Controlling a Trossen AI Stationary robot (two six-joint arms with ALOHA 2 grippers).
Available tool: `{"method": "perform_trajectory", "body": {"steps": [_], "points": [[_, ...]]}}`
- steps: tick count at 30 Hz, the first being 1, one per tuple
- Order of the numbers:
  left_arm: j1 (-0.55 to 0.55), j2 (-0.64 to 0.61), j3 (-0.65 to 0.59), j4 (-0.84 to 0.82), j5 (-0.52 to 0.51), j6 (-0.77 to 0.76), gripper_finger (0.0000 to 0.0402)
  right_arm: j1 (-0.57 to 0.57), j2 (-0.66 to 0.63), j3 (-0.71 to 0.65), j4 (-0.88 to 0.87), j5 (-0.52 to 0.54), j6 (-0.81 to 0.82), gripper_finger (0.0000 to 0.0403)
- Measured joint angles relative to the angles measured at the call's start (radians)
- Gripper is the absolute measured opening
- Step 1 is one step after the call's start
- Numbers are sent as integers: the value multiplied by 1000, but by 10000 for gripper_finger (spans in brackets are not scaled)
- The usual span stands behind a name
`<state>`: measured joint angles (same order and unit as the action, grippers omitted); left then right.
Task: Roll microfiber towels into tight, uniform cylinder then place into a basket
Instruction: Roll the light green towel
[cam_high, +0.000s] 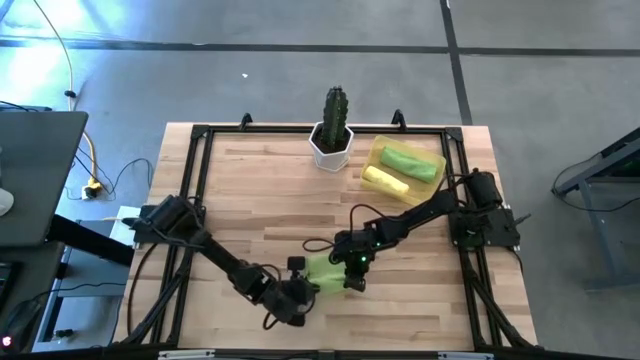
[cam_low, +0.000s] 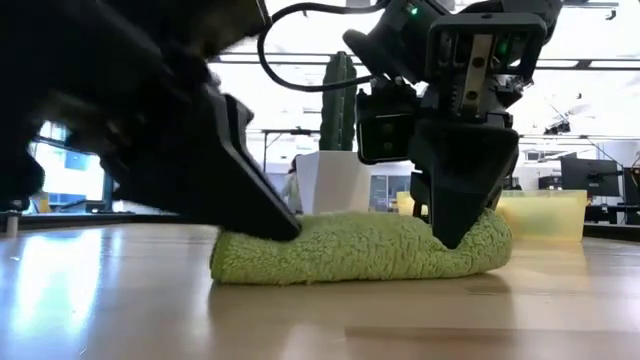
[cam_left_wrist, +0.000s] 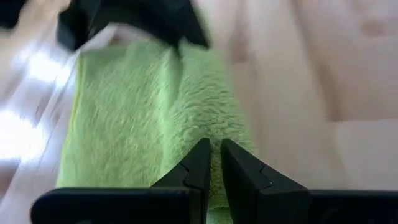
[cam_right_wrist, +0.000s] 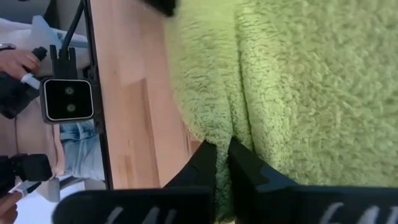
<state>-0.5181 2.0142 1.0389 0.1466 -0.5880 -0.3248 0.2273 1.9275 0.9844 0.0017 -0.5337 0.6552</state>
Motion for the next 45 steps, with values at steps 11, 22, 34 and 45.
{"method": "perform_trajectory", "body": {"steps": [11, 22, 34, 45], "points": [[45, 12, 5, -91, 143, -300, 32, -2, -32, 1, -26, 12, -251, 102], [78, 11, 6, -114, 259, -643, 32, 156, -227, 1, -102, 405, -766, 155], [93, 10, 4, -112, 279, -686, 32, 404, -108, 2, -81, 912, -899, 156], [94, 10, 3, -101, 309, -724, 32, 387, -36, 2, -79, 1044, -900, 156]]}}
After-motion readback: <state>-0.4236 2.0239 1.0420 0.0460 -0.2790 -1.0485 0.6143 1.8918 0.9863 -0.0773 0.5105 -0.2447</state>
